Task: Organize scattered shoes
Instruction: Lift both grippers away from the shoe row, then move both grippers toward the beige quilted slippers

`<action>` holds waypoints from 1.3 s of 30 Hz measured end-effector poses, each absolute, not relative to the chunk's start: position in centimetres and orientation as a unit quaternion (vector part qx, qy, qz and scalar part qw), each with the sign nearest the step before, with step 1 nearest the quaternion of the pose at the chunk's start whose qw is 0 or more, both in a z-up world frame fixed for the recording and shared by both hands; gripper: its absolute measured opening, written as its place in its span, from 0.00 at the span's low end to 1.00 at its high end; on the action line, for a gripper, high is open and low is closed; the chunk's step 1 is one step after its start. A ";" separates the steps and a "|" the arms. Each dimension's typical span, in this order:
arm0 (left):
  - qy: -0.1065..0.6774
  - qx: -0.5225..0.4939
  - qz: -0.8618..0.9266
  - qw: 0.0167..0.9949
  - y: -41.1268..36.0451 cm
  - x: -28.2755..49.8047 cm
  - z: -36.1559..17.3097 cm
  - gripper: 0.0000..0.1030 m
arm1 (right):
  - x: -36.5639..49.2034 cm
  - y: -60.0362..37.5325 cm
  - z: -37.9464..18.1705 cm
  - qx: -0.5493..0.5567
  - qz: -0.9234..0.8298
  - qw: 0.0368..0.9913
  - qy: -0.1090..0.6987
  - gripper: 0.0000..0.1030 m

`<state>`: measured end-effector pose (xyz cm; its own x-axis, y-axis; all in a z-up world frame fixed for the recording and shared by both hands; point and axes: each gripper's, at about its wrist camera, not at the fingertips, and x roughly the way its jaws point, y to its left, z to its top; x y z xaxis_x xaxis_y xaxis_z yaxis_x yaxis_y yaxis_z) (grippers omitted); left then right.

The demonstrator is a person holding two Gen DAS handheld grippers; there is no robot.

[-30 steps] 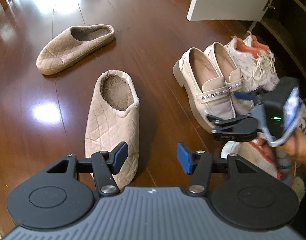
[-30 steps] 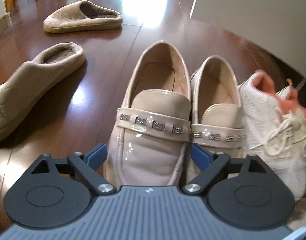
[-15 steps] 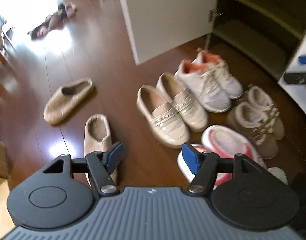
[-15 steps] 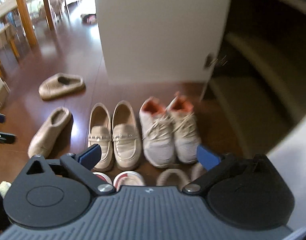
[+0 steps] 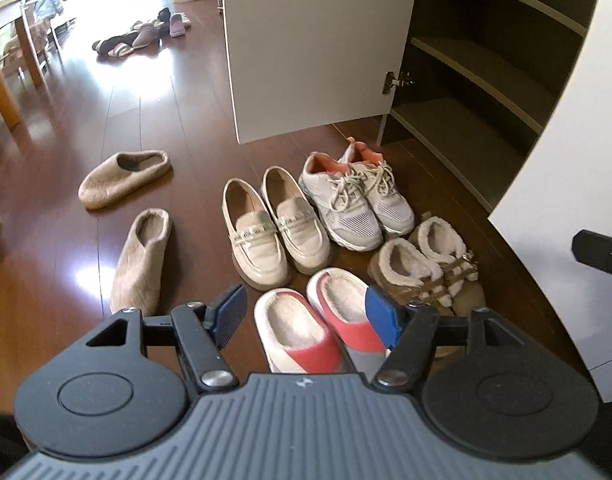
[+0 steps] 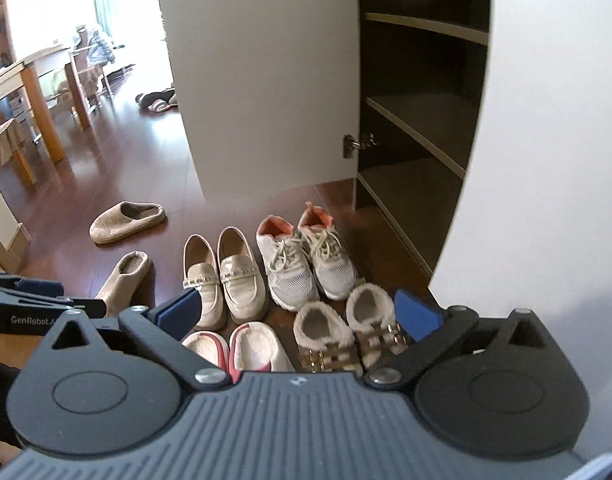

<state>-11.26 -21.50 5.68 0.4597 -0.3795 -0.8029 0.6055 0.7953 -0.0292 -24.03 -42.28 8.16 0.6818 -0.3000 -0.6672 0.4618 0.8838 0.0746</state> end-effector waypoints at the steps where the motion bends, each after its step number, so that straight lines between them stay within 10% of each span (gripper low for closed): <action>1: 0.428 0.134 -0.291 0.845 -21.5 -11.8 5.7 0.66 | -24.5 -42.2 8.2 0.121 -0.213 0.908 0.338 0.99; 26: 0.491 0.149 -0.273 0.814 -15.3 -9.9 0.9 0.74 | -20.6 -37.6 11.8 0.140 -0.224 0.914 0.308 0.99; 39: 0.481 0.200 -0.060 0.851 1.3 11.9 -3.3 0.74 | 4.4 -23.7 -8.9 0.172 -0.046 0.862 0.475 0.95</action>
<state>11.87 1.35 -3.25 0.5293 0.0904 -0.8436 0.2938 0.9133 0.2822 4.43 -23.69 -8.88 0.5448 0.0829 -0.8345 0.2429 0.9369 0.2516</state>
